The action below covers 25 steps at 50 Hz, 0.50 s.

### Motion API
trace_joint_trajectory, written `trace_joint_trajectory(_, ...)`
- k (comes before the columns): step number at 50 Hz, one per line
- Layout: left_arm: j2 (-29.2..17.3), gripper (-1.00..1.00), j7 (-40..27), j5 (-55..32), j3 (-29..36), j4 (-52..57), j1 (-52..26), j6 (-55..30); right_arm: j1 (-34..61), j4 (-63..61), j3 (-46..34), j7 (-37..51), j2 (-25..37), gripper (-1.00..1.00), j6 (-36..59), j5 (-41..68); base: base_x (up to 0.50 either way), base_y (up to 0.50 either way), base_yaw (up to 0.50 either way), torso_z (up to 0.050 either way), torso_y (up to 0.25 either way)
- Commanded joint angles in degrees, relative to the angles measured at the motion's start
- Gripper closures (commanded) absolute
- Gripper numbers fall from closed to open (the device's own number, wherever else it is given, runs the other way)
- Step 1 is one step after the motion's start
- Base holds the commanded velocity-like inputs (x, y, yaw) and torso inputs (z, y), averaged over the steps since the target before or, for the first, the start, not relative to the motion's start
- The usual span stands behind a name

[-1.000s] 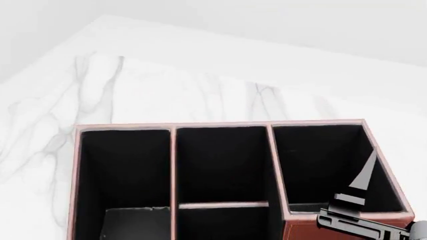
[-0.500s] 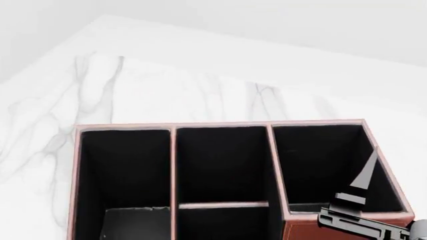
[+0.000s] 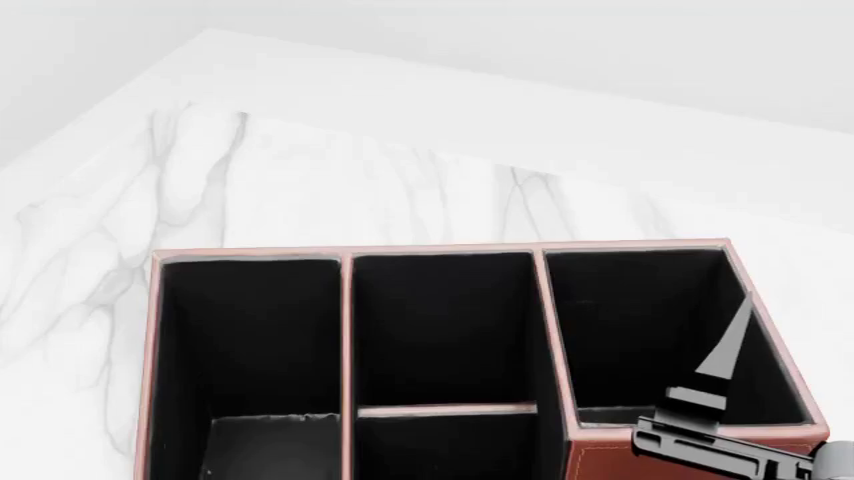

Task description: Pick up the book and place it in the front compartment of the caddy.

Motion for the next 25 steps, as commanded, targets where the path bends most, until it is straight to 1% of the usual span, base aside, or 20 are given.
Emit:
trace_joint_trajectory(1,-1.01,-1.0,7.71,6.73,3.61,-0.06,-0.41,0.8,-0.23,0.54,-0.56,0.14,0.09,-1.0,-0.89,-0.42,0.0,0.0,0.0,0.0,0.0)
trace_joint_trajectory(10,-0.52,-1.0,11.01,11.72,6.92,-1.75,-1.4,0.86,-0.34,0.43,-0.7,0.4,0.25,-1.0,-1.06,-0.56,0.0,0.0,0.0,0.0,0.0)
trace_joint_trajectory(13,-0.59,-1.0,13.47,15.84,9.25,-3.32,-1.43,1.94,0.01,0.06,-0.85,0.53,0.4,-1.0,-0.32,-0.49,0.0,0.0,0.0,0.0,0.0)
trace_joint_trajectory(15,-0.57,-1.0,14.02,16.79,9.81,-3.79,-1.51,2.25,-0.36,0.71,-0.98,0.46,0.29,-1.0,-1.33,-0.71,0.0,0.0,0.0,0.0,0.0)
trace_joint_trajectory(17,-0.43,-1.0,14.43,17.24,10.11,-4.3,-1.76,2.38,0.14,-0.26,-0.91,0.63,0.55,-1.0,0.14,-0.37,0.0,0.0,0.0,0.0,0.0)
trace_joint_trajectory(22,-0.33,-1.0,16.64,22.11,13.27,-5.73,-2.27,3.66,0.14,-0.04,-1.06,0.66,0.63,-1.0,-0.05,-0.4,0.0,0.0,0.0,0.0,0.0)
trace_joint_trajectory(25,-0.33,-1.0,17.52,22.91,14.15,-6.05,-2.85,3.58,0.2,-0.13,-0.96,0.74,0.7,-1.0,0.17,-0.21,0.0,0.0,0.0,0.0,0.0)
